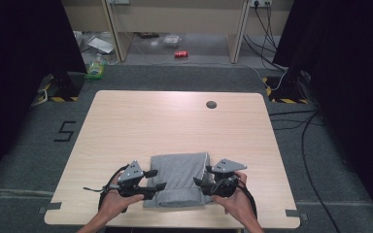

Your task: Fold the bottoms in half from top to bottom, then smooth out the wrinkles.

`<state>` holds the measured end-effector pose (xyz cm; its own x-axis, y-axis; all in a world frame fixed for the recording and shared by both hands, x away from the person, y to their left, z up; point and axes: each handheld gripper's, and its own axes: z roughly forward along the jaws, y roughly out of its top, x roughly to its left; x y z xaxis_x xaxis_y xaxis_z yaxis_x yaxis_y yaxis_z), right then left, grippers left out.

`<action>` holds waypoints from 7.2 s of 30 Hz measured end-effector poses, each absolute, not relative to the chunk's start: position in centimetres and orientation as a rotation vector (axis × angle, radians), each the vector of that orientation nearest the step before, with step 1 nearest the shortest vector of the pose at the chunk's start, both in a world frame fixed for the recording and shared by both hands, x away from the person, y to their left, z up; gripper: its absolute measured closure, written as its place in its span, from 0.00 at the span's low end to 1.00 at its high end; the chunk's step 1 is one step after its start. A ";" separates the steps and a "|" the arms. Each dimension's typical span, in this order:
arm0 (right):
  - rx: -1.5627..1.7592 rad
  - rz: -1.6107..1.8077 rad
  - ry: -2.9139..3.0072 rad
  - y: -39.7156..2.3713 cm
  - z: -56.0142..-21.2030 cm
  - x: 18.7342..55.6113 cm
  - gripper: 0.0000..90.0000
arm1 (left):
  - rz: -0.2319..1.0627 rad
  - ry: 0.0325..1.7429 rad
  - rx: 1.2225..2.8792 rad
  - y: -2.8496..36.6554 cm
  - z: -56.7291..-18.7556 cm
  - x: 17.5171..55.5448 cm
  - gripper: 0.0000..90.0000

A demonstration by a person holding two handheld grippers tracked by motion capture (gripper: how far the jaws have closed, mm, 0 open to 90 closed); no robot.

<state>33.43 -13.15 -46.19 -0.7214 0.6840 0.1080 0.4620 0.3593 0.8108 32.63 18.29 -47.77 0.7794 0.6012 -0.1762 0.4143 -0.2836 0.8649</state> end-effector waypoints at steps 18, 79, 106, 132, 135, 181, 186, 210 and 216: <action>1.178 1.270 2.258 -14.0 -47.4 39.8 0.38 | 0.237 0.994 1.925 20.8 -49.6 38.5 0.37; 1.275 1.208 2.357 -14.1 -51.4 42.8 0.46 | 0.137 1.026 1.951 20.6 -51.9 42.0 0.30; 1.370 1.291 2.273 -14.1 -51.0 44.0 0.81 | 0.240 0.945 1.977 19.6 -51.5 42.8 0.89; 1.433 1.234 2.215 -13.4 -51.0 52.1 0.81 | 0.308 1.079 1.970 18.9 -51.5 50.4 0.89; 1.467 1.248 2.209 -13.6 -51.1 52.2 0.76 | 0.307 1.082 1.971 19.0 -51.5 50.4 0.87; 1.433 1.319 2.127 -16.3 -47.3 46.9 0.46 | 0.157 1.096 1.898 22.9 -48.6 44.9 0.32; 1.418 1.322 2.135 -16.3 -47.3 46.2 0.45 | 0.152 1.095 1.887 23.2 -48.5 44.0 0.27; 1.369 1.346 2.168 -16.5 -47.2 42.5 0.42 | 0.145 1.007 1.917 23.1 -48.3 39.3 0.21; 1.354 1.342 2.177 -16.5 -47.2 41.6 0.41 | 0.138 0.994 1.929 23.2 -48.7 38.2 0.21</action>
<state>41.58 -16.53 -47.24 -0.5383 0.8069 0.2431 0.5798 0.1452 0.8017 38.22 23.17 -48.75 0.6662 0.6879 -0.2881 0.5832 -0.2398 0.7761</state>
